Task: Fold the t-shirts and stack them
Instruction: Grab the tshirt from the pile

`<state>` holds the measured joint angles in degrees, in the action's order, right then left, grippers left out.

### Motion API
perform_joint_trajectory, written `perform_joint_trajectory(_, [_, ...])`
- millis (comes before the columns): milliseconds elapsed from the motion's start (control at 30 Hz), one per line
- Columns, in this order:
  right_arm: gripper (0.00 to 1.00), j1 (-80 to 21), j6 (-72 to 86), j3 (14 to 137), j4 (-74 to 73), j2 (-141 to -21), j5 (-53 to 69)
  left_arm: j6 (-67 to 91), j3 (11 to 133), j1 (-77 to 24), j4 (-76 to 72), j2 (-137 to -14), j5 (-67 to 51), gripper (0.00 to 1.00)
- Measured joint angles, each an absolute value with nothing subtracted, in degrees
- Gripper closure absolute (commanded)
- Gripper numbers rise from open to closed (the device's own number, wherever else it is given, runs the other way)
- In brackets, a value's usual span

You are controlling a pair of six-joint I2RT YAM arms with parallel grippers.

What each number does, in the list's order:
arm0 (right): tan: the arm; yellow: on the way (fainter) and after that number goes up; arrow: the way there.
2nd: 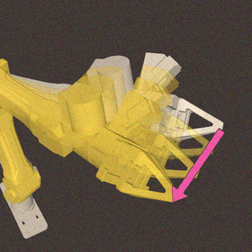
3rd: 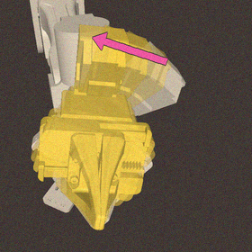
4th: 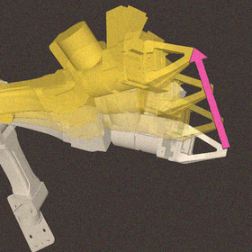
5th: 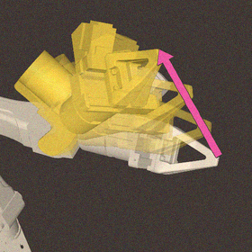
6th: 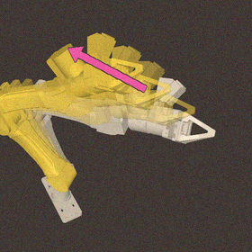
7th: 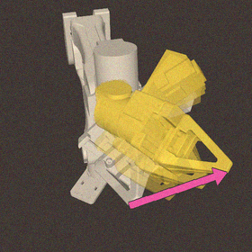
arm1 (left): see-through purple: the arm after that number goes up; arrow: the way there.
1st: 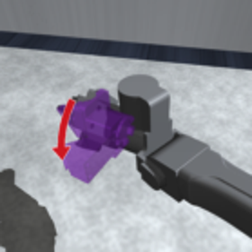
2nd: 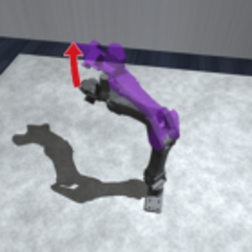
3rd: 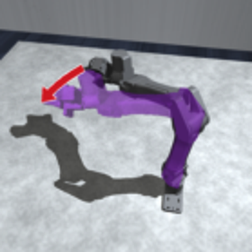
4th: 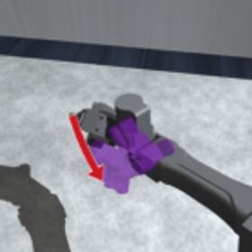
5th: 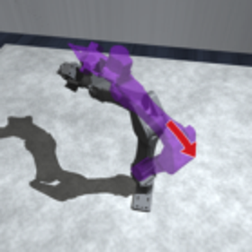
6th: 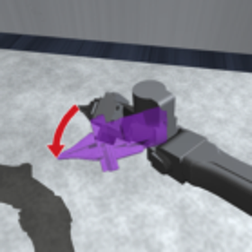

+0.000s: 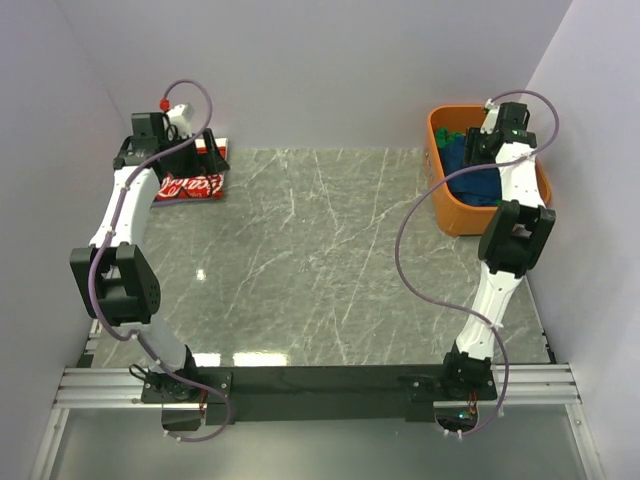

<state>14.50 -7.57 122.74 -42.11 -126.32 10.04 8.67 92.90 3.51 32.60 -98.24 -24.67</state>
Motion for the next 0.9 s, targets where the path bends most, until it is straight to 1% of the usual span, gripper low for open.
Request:
perform_joint_trajectory(167, [0.4,14.5,-9.4,125.8,-41.0,-131.9,7.9,8.5,94.1,7.1,34.6,-100.5,-27.0,0.01])
perform_joint_trajectory(233, [0.46,14.2,-10.3,126.0,-40.8,-133.1,7.0,8.4,94.1,8.3,35.3,-101.2,-28.1,0.01])
perform_joint_trajectory(267, [0.46,14.1,-10.8,126.1,-40.6,-133.5,6.5,8.3,94.1,8.7,35.5,-101.5,-28.4,0.01])
perform_joint_trajectory(333, [0.51,14.0,-11.6,126.1,-40.5,-134.1,5.5,8.2,94.1,9.5,36.1,-102.0,-29.3,0.0])
perform_joint_trajectory(367, [0.56,14.0,-11.9,126.1,-40.4,-134.3,5.1,8.1,94.1,9.8,36.3,-102.2,-29.7,0.0])
perform_joint_trajectory(400, [0.67,13.9,-12.4,126.1,-40.3,-134.5,4.6,8.1,94.1,10.1,36.7,-102.3,-30.2,0.01])
perform_joint_trajectory(467, [0.82,13.8,-13.5,126.1,-40.2,-134.6,3.8,8.0,94.2,10.5,37.1,-102.4,-31.0,0.01])
perform_joint_trajectory(500, [1.0,13.8,-13.8,126.1,-40.2,-134.6,3.5,8.0,94.2,10.6,37.2,-102.4,-31.4,0.01])
perform_joint_trajectory(700, [1.0,13.8,-14.4,124.5,-39.6,-132.9,2.5,8.0,94.3,11.0,37.3,-102.4,-33.2,0.01])
perform_joint_trajectory(833, [1.0,13.8,-13.0,120.7,-40.1,-126.4,2.6,8.2,94.3,11.0,36.9,-102.4,-34.5,0.01])
perform_joint_trajectory(900, [1.0,13.8,-11.7,118.5,-39.9,-120.9,3.2,8.4,94.3,11.0,36.4,-102.3,-35.0,0.0])
